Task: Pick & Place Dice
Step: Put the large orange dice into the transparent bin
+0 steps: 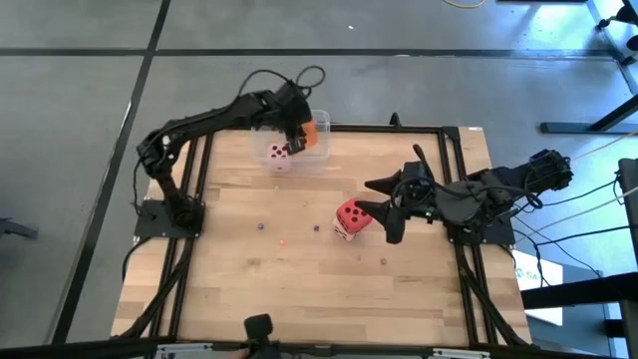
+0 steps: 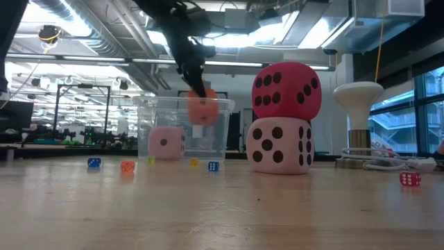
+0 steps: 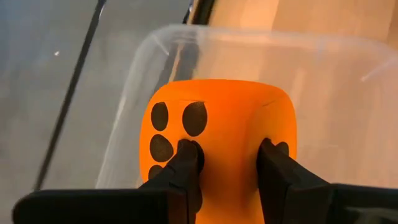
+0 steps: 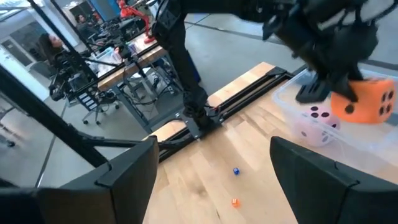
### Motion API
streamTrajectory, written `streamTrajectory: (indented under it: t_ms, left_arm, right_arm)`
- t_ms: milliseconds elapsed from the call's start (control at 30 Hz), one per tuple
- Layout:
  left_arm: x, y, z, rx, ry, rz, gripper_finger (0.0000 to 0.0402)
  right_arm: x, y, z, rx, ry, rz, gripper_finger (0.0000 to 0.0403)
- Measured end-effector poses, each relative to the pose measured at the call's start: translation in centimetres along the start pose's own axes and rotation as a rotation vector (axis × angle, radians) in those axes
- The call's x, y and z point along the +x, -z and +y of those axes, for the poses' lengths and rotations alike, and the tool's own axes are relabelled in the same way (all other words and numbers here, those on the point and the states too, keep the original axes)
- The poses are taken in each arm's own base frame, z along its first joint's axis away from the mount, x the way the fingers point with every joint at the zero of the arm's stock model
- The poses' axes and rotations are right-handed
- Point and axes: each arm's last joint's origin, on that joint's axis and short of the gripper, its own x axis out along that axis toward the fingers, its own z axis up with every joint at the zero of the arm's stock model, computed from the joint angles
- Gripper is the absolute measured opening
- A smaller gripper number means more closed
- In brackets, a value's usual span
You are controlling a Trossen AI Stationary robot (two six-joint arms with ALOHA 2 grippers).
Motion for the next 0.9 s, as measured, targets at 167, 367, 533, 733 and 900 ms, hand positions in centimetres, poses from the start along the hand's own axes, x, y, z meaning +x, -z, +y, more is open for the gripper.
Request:
streamTrajectory:
  t_ms: [167, 367, 533, 733, 900]
  left_arm:
    - [2.0, 0.0, -1.0, 0.036, 0.042, 0.045, 0.0088]
    - [3.7, 0.7, -1.5, 0.067, 0.075, 0.129, 0.0087]
    - [3.8, 0.6, -1.5, 0.066, 0.080, 0.118, 0.0086]
    - [3.8, 0.6, -1.8, 0.092, 0.109, 0.110, 0.0084]
    - [4.5, 1.5, -2.7, 0.106, 0.120, 0.146, 0.0084]
  right_arm:
    - [-0.2, 0.2, 0.2, -0.008, -0.008, 0.003, 0.0304]
    - [-0.5, 0.4, 0.5, -0.013, -0.022, 0.011, 0.0304]
    - [-0.7, 0.6, 0.7, -0.022, -0.032, 0.021, 0.0304]
    - [-0.5, 0.9, 0.9, -0.030, -0.035, 0.032, 0.0304]
    - [-0.5, 1.0, 0.9, -0.033, -0.036, 0.035, 0.0304]
